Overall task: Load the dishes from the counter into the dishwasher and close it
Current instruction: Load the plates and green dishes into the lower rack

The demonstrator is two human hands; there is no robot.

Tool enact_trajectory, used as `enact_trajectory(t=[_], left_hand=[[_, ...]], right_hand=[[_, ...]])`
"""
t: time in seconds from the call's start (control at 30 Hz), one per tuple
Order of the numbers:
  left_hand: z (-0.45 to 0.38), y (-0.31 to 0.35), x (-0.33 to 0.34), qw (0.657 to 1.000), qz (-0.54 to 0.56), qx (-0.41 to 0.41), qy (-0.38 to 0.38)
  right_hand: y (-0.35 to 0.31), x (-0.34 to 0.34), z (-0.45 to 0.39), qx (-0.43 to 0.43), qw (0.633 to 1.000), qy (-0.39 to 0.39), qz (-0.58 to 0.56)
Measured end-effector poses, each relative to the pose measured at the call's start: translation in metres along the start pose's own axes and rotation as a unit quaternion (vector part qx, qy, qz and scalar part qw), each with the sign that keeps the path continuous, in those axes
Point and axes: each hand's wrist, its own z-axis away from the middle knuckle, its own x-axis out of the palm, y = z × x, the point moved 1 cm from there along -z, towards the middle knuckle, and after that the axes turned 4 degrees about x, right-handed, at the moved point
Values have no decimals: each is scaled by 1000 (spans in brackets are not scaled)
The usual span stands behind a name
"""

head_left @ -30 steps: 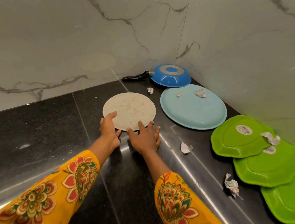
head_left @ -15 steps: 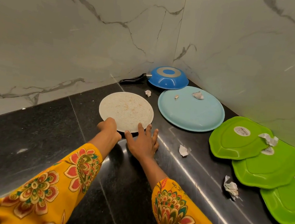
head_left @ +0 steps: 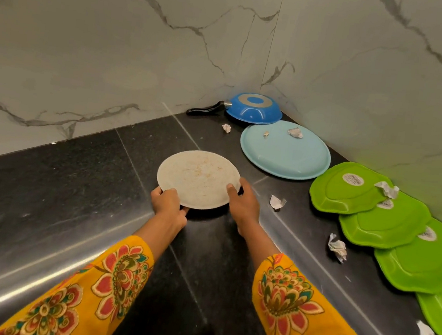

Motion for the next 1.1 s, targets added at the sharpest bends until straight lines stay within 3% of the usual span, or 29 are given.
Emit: enact_trajectory(t=[0.43, 0.83, 1.1], left_hand=[[81, -25, -83, 998, -48, -20, -28], [181, -62, -145, 960, -153, -58, -226], [244, -100, -171, 933, -191, -93, -290]], right_hand=[[56, -38, 121, 36, 982, 151, -109], [113, -98, 268, 115, 934, 337, -41], [149, -148, 351, 130, 893, 425, -64]])
